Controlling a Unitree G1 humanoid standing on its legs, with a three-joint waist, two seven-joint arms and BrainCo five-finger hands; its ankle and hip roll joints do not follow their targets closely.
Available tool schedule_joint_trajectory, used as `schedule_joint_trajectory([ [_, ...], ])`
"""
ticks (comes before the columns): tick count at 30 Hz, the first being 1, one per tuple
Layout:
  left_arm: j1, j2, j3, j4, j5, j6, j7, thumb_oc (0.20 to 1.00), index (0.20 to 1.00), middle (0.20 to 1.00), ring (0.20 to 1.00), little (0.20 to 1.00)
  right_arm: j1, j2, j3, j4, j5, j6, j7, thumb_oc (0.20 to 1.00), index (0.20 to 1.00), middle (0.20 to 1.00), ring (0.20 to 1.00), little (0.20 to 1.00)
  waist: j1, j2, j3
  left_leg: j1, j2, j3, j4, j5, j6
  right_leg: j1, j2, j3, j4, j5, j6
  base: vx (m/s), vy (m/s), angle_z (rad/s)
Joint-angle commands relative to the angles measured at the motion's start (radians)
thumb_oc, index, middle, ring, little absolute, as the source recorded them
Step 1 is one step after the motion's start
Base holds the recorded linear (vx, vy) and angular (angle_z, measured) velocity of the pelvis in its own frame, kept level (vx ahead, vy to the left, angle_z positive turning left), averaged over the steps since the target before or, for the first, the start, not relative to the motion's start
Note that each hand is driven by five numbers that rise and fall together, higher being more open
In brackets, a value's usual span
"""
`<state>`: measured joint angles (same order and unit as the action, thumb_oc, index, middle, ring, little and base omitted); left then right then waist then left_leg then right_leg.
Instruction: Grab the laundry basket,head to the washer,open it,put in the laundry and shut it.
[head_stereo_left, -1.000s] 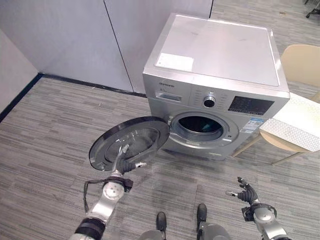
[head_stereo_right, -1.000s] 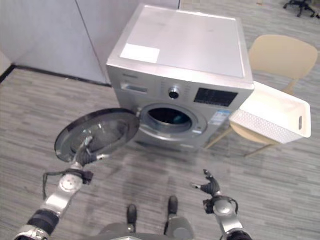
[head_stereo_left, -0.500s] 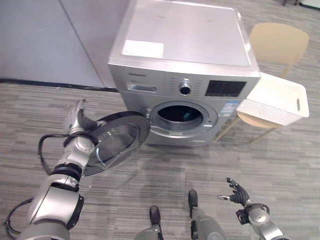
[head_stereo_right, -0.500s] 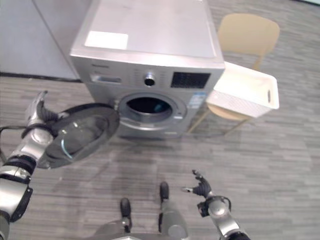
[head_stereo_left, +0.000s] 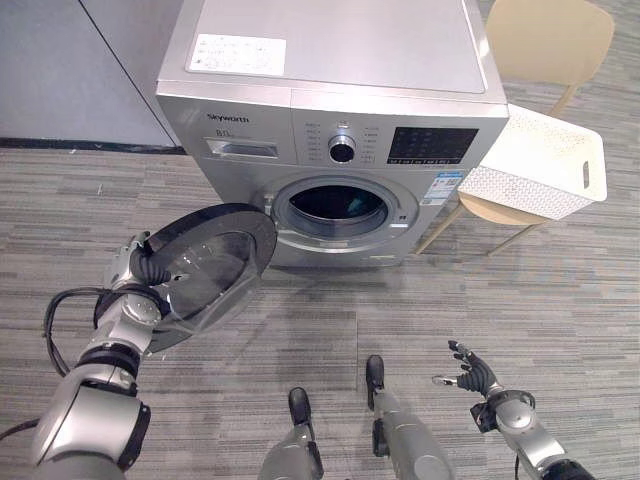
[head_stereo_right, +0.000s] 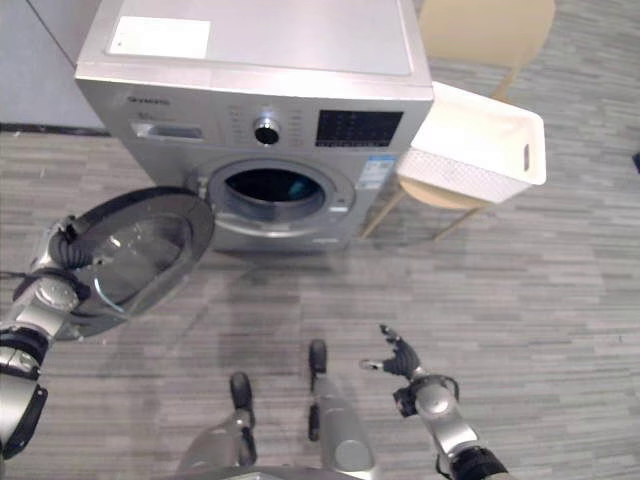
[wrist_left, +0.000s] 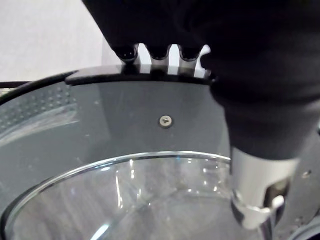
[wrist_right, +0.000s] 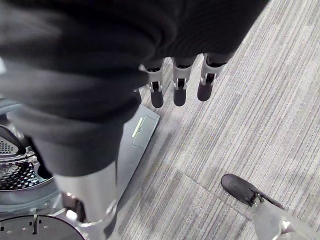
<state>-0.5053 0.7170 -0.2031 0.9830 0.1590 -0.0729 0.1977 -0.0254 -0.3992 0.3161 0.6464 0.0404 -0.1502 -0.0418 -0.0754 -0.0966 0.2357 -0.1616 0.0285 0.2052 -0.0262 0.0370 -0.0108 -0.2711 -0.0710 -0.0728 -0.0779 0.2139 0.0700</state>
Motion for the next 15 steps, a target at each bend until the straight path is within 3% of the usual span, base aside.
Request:
schedule_joint_trajectory([
  [1,0.100,-0.137,-0.009,-0.149,-0.111,-0.052,-0.032,1.000,1.000,1.000,1.000,1.000,-0.004,-0.015,-0.019,-0.006,-0.019,-0.015,-0.016,1.000,1.000,1.000,1.000,1.000,0.016,0.022,-0.022,-0.051,-0.029,-0.058,0.033,-0.025,0.011,0.043,-0.019,0.004,0.126,-0.168,0.075,0.04,-0.022,0.19],
  [5,0.276,-0.318,-0.047,-0.452,-0.274,-0.081,-0.100,1.000,1.000,1.000,1.000,1.000,0.014,0.006,-0.047,-0.010,-0.047,0.012,-0.020,1.000,1.000,1.000,1.000,1.000,0.031,0.044,-0.038,-0.012,-0.038,-0.069,0.010,-0.026,0.013,0.076,-0.017,-0.007,0.118,-0.182,0.067,0.07,-0.048,0.22],
  [7,0.297,-0.357,-0.099,-0.531,-0.331,-0.089,-0.144,1.000,1.000,1.000,1.000,1.000,0.019,0.011,-0.045,-0.010,-0.055,0.017,-0.019,1.000,1.000,1.000,1.000,1.000,0.029,0.048,-0.045,0.002,-0.039,-0.069,0.009,-0.031,0.014,0.087,-0.016,-0.004,0.113,-0.184,0.066,0.07,-0.067,0.21],
  [13,0.131,-0.453,-0.254,-0.588,-0.436,-0.077,-0.164,1.000,1.000,1.000,1.000,1.000,0.010,0.015,-0.016,-0.038,-0.057,0.027,-0.027,1.000,1.000,1.000,1.000,1.000,-0.007,0.058,-0.038,0.014,-0.035,-0.045,0.003,-0.035,0.017,0.083,-0.010,0.022,0.105,-0.179,0.067,0.03,-0.043,-0.06],
  [15,0.086,-0.468,-0.265,-0.573,-0.460,-0.079,-0.152,1.000,1.000,1.000,1.000,1.000,0.001,0.011,-0.008,-0.044,-0.056,0.029,-0.028,1.000,1.000,1.000,1.000,1.000,-0.018,0.059,-0.040,0.006,-0.034,-0.036,-0.002,-0.031,0.018,0.068,-0.008,0.033,0.102,-0.172,0.067,0.00,-0.004,-0.22],
])
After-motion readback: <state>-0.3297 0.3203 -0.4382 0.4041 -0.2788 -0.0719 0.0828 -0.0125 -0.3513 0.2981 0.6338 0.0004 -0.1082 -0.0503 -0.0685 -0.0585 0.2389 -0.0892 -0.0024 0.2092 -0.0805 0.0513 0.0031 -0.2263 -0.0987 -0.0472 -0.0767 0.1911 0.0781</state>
